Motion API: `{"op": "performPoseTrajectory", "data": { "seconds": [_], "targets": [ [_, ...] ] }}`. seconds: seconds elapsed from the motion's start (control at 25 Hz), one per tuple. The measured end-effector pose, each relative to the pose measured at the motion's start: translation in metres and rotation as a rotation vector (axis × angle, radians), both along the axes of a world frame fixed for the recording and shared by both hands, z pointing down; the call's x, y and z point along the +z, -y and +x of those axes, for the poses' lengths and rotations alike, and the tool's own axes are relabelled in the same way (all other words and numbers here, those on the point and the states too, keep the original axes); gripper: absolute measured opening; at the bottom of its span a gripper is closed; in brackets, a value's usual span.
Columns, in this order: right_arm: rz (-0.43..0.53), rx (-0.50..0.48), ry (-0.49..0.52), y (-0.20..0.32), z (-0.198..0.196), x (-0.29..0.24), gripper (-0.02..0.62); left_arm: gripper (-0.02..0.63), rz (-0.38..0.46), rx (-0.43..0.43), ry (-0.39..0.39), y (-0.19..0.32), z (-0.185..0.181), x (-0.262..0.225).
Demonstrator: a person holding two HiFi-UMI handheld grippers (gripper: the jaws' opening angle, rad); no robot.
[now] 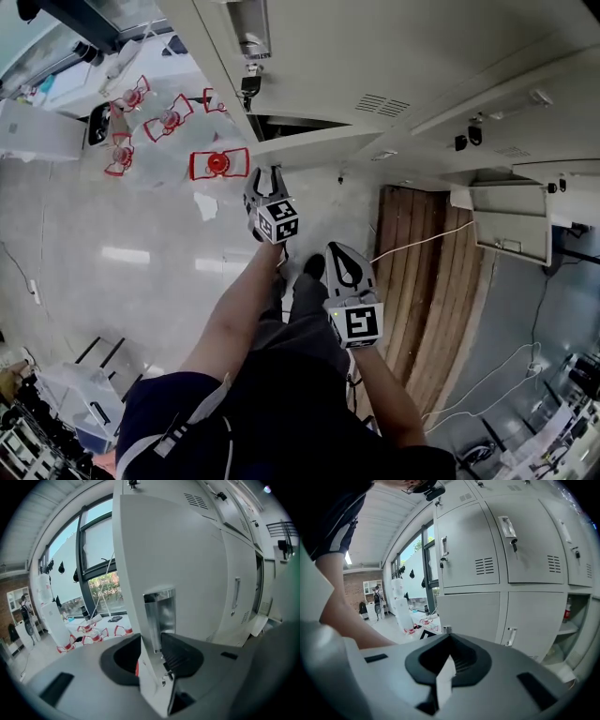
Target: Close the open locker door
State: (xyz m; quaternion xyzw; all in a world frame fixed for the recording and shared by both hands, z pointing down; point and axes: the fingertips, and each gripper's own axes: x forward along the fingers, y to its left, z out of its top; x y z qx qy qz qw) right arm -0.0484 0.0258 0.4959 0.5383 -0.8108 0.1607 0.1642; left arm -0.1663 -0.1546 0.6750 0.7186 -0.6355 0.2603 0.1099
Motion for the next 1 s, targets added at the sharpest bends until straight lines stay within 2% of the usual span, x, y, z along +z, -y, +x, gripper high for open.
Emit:
{"op": "performPoseTrajectory", "data": {
  "seconds": [0.44, 0.64, 1.0],
  "targets": [
    [-0.004, -0.113, 0.035, 0.011, 0.001, 0.008, -0.003, 0.166, 0.030, -0.094, 0.016, 0.003, -0.003, -0.001],
    [0.007, -0.130, 0.019, 0.013, 0.005, 0.016, -0.003, 0.146, 0.030, -0.172, -0.018, 0.004, -0.004, 0.001],
    [-0.009, -0.149, 0.018, 0.017, 0.012, 0.023, -0.003, 0.126, 0.010, -0.226, -0.043, 0.007, -0.004, 0.002]
  ]
}}
